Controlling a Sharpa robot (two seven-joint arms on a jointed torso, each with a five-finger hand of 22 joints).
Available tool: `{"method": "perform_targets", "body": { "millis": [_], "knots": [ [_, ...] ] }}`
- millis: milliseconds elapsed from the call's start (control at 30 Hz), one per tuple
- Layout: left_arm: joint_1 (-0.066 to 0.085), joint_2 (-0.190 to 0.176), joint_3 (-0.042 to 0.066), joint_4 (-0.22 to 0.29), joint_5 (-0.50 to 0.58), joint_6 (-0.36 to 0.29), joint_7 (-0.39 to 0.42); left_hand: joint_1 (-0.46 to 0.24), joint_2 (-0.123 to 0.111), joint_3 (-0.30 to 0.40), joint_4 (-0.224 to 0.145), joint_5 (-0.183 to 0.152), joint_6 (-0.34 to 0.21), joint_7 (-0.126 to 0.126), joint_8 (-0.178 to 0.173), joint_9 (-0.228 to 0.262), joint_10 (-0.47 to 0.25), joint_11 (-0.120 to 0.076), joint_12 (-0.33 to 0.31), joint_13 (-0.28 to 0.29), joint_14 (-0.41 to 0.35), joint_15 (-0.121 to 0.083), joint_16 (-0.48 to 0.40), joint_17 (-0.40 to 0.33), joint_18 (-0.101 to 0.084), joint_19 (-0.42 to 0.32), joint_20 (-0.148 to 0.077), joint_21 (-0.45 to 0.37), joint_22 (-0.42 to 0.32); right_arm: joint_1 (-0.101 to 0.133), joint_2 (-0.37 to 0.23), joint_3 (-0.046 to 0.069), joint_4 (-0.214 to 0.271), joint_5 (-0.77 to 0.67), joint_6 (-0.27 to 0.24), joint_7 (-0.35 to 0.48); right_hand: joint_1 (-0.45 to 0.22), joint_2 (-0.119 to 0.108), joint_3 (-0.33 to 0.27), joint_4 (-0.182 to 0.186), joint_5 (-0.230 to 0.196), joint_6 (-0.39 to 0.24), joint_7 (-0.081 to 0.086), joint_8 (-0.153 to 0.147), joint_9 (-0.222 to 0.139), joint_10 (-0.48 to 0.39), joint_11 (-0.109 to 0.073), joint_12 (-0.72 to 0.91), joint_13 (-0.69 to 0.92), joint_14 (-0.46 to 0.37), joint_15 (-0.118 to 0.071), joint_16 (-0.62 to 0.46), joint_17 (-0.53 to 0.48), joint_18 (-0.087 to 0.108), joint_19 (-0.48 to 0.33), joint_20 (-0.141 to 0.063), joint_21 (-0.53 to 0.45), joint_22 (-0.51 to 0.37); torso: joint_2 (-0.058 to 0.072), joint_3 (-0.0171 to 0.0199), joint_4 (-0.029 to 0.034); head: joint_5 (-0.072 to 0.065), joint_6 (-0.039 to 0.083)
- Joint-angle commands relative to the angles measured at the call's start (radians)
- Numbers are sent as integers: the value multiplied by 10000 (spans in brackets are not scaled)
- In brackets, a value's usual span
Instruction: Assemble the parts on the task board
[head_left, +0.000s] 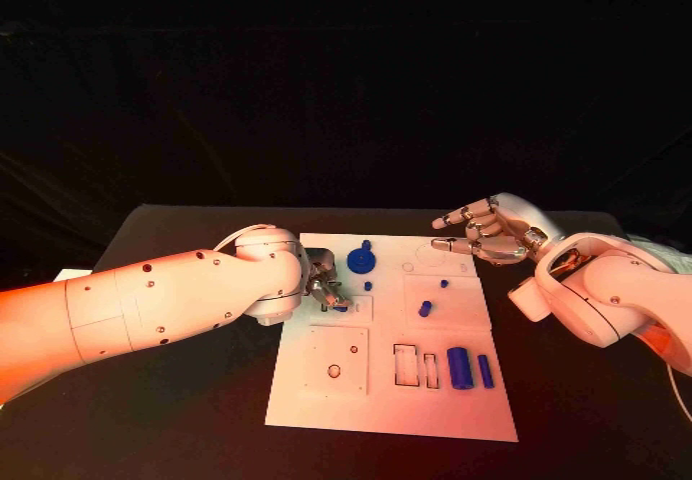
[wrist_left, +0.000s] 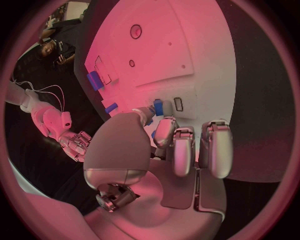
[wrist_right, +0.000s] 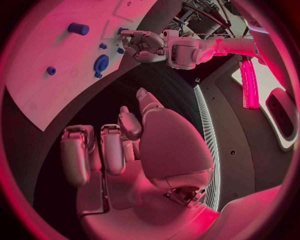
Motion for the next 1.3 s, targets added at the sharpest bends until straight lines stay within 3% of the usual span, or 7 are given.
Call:
{"method": "perform_targets", "body": {
  "millis": [33,667,1300],
  "knots": [
    [-30,18,-29,-34,-40,447,-603,12,64,1274,-1227,11,45,-121,36,19,44,10,13,-14,1033,48,31,2633,-153,504,-7,25,1684,-6,2,0,5,-77,139,15,46,50,-80,-5,28,64,11,54,13,-27,-30,-26,-9,555,14,-58,317,140,-34,8,-54,1274,3,1,3,0,1],
    [-80,395,-34,-511,302,604,-617,-1042,168,1254,-916,-45,240,-192,166,263,136,-35,100,89,1033,10,31,2633,-172,553,-32,61,1770,-6,-13,0,81,-104,180,-13,46,50,-80,-5,28,64,11,54,13,-27,-30,-26,-9,555,14,-58,317,140,-34,8,-54,1274,6,4,-5,-19,-31],
    [-86,474,-36,-698,345,805,-613,-2205,70,646,-518,-58,629,-318,208,405,267,-136,230,252,1033,-74,31,2633,-200,625,-112,124,1894,-5,-60,0,140,-111,200,-34,24,53,-105,11,15,74,8,54,18,-35,-32,-43,-27,551,12,-75,294,140,-33,5,-56,1274,5,7,-3,-21,-72]
  ]
}}
